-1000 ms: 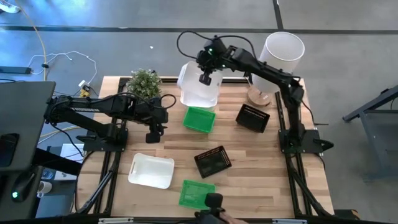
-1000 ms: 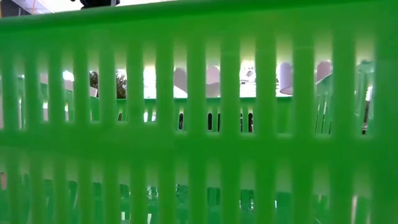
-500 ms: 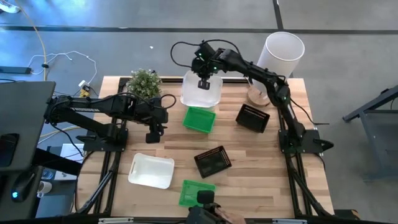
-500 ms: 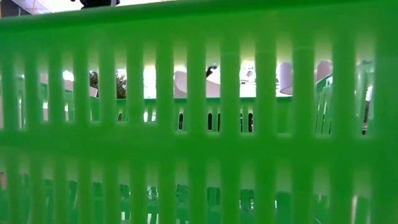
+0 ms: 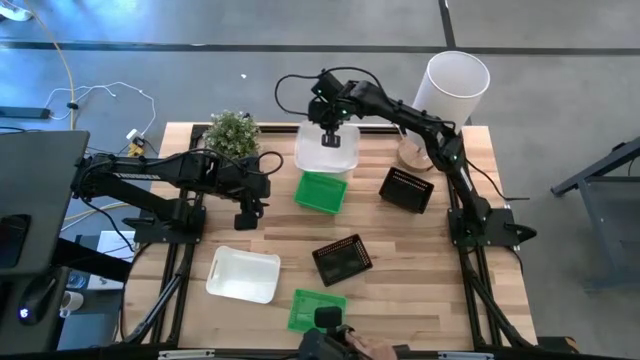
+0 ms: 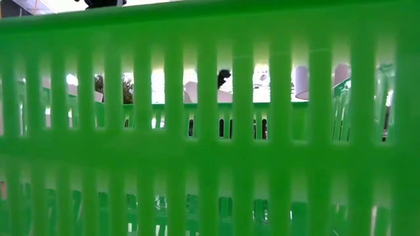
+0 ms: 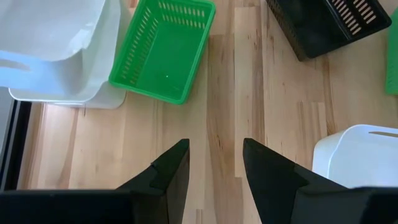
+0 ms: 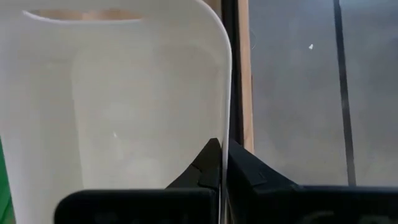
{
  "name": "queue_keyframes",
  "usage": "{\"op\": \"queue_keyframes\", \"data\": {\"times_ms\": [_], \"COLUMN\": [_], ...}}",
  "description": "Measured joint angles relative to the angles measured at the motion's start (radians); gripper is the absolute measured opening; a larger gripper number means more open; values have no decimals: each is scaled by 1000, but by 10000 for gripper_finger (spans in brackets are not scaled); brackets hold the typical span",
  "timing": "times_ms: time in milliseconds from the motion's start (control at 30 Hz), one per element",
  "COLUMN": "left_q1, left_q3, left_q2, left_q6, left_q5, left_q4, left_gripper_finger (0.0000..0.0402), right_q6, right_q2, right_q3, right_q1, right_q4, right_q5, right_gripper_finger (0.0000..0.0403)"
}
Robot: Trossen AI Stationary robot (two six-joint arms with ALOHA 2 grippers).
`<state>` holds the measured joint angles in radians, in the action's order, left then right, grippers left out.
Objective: Stack baskets by color
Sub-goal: Stack the bottom right white bin on top of the top white bin
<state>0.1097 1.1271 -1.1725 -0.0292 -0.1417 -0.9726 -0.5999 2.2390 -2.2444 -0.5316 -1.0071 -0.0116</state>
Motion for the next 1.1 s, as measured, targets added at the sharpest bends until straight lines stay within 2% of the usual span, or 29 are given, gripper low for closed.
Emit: {"op": "queue_keyframes", "data": {"times_ms": [433,633,967,1100], "left_q1": [0,0,0,0], "left_q3": [0,0,0,0], "left_q2": [0,0,0,0], "left_q6": [0,0,0,0], "left_q5": [0,0,0,0], "left_q4": [-4,-4,-5,-20], "left_gripper_finger": [136,136,136,136], "right_q6": [-93,-135,-132,-131], "right_q2": [37,46,47,30], "right_q3": [1,1,1,1], "right_q1": [0,9,10,11], "right_q4": [-69,-72,-89,-91], "right_q5": [4,75,87,88], "right_gripper_finger": [0,3,85,106]}}
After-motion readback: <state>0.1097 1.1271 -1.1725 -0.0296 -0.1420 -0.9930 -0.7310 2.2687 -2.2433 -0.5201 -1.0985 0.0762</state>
